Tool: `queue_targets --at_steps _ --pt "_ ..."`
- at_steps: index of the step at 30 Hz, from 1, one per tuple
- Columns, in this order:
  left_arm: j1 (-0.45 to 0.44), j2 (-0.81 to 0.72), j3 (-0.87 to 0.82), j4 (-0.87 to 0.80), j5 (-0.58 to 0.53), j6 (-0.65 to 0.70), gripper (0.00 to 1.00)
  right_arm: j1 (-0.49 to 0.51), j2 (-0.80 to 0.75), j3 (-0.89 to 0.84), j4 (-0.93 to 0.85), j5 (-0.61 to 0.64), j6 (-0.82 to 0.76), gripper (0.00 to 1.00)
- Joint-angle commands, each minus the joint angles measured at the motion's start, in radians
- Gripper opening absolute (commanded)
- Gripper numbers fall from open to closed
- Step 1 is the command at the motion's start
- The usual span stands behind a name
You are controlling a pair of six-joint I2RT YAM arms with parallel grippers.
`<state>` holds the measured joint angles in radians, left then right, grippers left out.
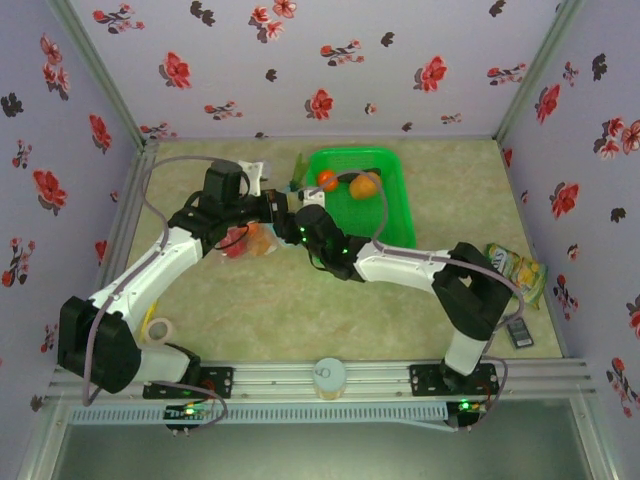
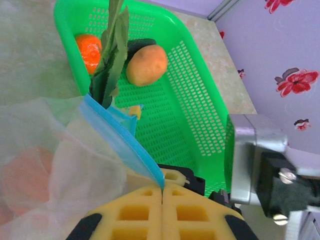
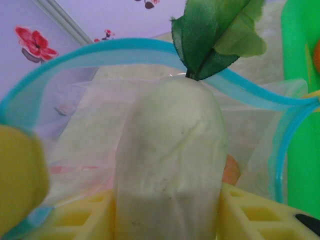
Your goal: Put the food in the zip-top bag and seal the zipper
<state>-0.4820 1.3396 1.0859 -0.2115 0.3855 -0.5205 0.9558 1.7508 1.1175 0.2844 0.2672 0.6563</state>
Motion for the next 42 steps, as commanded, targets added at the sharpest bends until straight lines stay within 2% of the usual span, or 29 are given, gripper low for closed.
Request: queue_targets --at_steps 1,4,8,25,31,37,42 --pt "-0.006 -0.030 0.028 0.006 0.032 0.007 0.00 -0.001 0.012 0.038 -0.052 -0.048 -0.017 0.56" --pt "-0.006 -0.033 0.029 0.005 0.030 0.008 0.00 -0.002 -0.005 0.041 -0.072 -0.049 -0.035 0.65" --pt "-0.006 -0.030 0.029 0.006 0.030 0.008 0.00 -0.006 -0.033 0.050 -0.108 -0.057 -0.072 0.68" --pt "-0.005 -0.022 0.044 0.010 0.029 0.000 0.00 -0.073 -0.218 0.049 -0.268 -0.151 -0.150 0.68" --pt "-0.006 -0.027 0.048 0.004 0.029 -0.001 0.00 -0.121 -0.349 -0.038 -0.291 -0.084 -0.152 0.67" --pt "-0.005 -0.035 0.051 -0.002 0.029 0.003 0.00 -0.218 -0.488 -0.138 -0.336 -0.043 -0.138 0.58" --pt "-0.006 -0.033 0.055 -0.003 0.030 0.000 0.00 -0.303 -0.514 -0.176 -0.366 -0.131 -0.099 0.46"
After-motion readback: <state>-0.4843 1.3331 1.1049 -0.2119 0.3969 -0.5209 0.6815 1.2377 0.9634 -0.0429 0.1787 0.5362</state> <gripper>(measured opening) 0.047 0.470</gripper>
